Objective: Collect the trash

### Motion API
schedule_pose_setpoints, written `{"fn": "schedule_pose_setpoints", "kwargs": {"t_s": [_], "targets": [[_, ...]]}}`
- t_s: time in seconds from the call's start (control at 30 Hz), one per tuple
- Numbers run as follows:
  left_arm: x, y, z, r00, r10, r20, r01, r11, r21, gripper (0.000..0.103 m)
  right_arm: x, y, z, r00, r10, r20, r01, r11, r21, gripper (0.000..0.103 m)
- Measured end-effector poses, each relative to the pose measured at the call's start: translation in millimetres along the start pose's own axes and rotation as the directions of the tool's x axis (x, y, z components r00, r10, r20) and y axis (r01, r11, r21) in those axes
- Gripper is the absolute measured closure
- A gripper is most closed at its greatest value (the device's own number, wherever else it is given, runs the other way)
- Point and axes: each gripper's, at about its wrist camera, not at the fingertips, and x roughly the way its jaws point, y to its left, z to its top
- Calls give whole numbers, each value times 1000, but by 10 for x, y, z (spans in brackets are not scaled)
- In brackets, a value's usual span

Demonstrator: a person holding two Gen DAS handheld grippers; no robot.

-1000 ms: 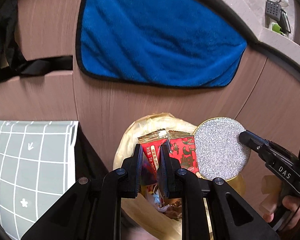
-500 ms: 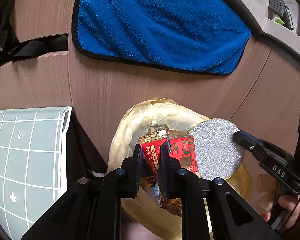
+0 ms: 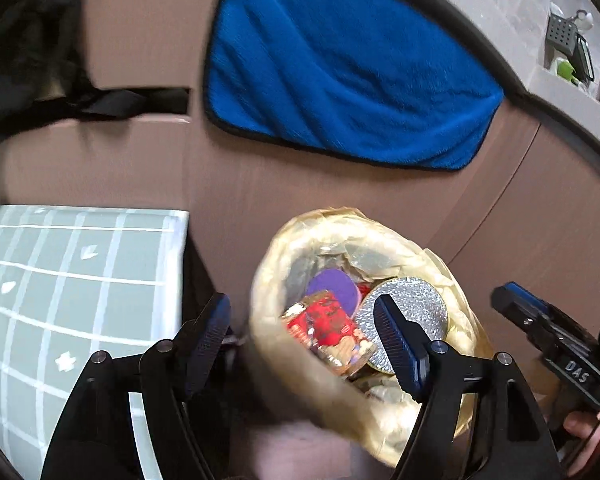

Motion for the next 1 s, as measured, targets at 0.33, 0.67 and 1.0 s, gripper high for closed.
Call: {"fn": "schedule_pose_setpoints", "kwargs": {"t_s": [0.33,0.67,1.0], "targets": [[-1429,-76,-540,972,165,167,-178,982,67,29,-889,455,-233,994,104,33,-104,995,2,41],[-2426,-274,-1179,931,278,238,-307,947,97,29,-1953,1225,-820,987,55,153,-29,985,-172,39],[-2814,-375,-1485,906,312,285,-353,930,105,29,-2321,1395,-1123,983,62,175,-32,985,-170,35]]}}
